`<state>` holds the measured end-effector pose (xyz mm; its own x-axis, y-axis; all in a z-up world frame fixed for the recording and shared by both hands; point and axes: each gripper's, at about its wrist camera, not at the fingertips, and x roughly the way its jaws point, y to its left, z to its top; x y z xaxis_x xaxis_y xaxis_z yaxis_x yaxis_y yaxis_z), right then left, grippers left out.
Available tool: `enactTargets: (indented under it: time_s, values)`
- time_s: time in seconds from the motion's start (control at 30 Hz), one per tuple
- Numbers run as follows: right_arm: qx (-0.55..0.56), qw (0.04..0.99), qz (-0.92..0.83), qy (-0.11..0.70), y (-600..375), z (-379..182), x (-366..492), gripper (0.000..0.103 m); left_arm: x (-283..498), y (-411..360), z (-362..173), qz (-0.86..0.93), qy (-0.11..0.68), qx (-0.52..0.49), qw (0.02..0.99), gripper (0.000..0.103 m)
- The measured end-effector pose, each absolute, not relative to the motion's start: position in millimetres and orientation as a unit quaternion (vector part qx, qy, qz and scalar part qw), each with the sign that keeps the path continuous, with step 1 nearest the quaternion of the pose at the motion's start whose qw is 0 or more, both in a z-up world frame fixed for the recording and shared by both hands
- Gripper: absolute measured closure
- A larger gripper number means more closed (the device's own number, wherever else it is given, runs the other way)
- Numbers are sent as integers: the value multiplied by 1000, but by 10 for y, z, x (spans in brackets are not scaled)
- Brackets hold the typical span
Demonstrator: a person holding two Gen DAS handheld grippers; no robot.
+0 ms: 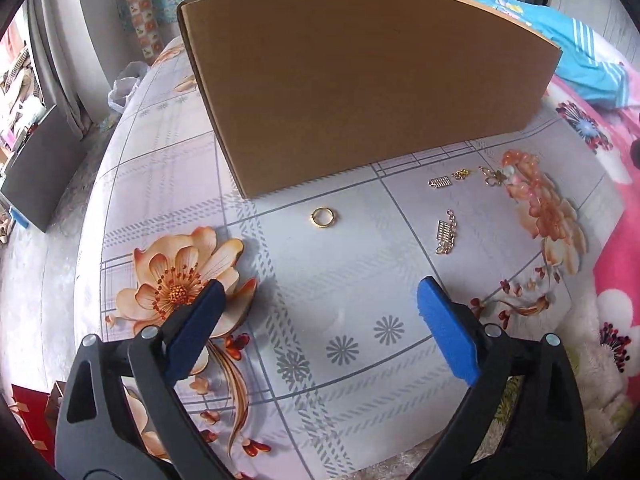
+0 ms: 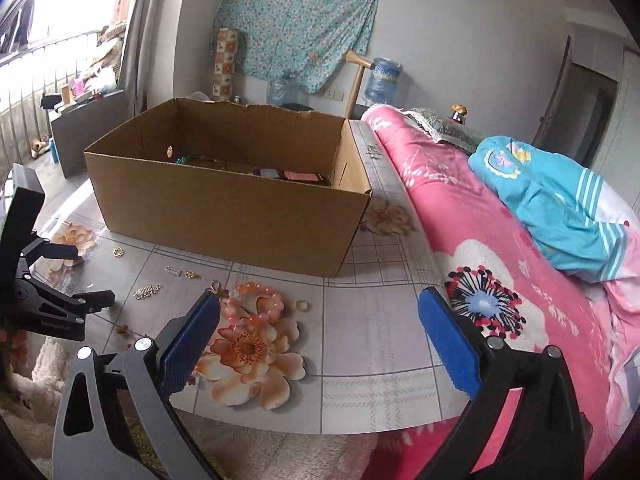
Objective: Organize jewelry
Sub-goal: 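Withdraw both grippers from the box back over the charms on the sheet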
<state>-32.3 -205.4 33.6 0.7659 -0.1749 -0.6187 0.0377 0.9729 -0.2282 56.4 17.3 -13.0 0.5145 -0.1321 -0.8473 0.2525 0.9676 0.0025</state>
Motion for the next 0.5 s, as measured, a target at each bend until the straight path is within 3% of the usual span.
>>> enactTargets:
  time_s: [0.5]
  values:
    - [23,908,-22,418,-2069,-146,-164,7,437,153,-143,-91,452,52,886,7]
